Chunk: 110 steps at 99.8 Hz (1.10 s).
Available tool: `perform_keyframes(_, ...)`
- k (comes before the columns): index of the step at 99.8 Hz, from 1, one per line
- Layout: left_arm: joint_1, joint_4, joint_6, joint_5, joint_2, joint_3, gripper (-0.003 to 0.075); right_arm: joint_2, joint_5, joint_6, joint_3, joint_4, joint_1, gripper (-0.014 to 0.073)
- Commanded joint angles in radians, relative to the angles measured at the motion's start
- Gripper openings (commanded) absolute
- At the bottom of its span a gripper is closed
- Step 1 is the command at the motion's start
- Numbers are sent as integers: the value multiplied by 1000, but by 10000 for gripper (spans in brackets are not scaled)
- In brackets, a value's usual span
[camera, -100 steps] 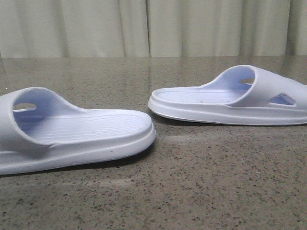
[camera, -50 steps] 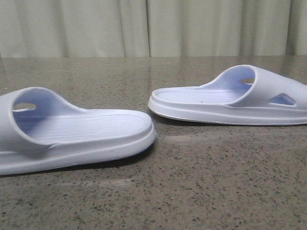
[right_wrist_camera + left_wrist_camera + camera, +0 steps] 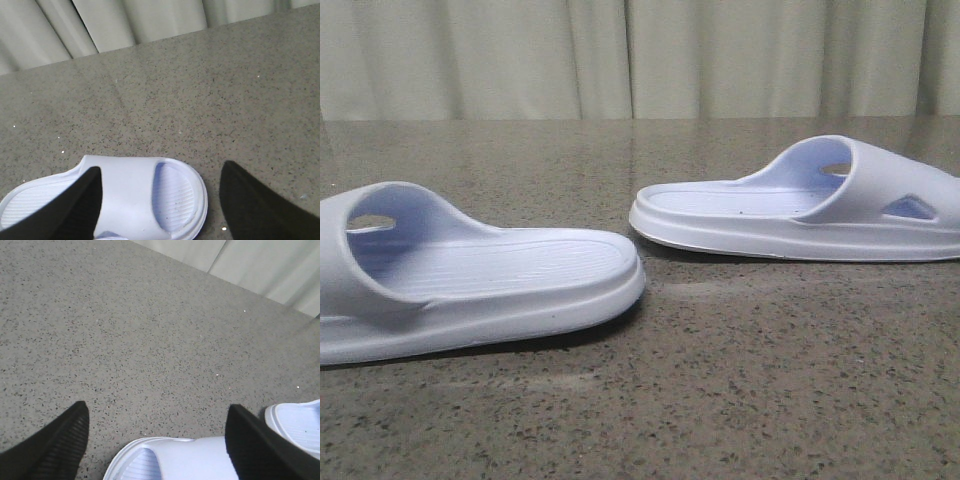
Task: Insert blue slippers together front up
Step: 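Grasp the slipper nearest the left gripper by its sole edge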
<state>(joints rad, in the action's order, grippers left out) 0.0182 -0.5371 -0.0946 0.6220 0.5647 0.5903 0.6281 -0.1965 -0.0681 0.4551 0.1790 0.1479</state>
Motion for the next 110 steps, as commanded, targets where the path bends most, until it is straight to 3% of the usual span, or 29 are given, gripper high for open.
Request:
perform_keyframes(1, -3, -33, 78, -82, 21, 6, 513, 8, 96, 3, 37, 3, 1, 445)
perform_keyframes(37, -3, -41, 227, -105, 121, -96, 510, 8, 98, 3, 37, 3, 1, 445)
perform_keyframes(110, -3, -164, 229, -21, 299, -122, 510, 8, 100, 3, 37, 3, 1, 445)
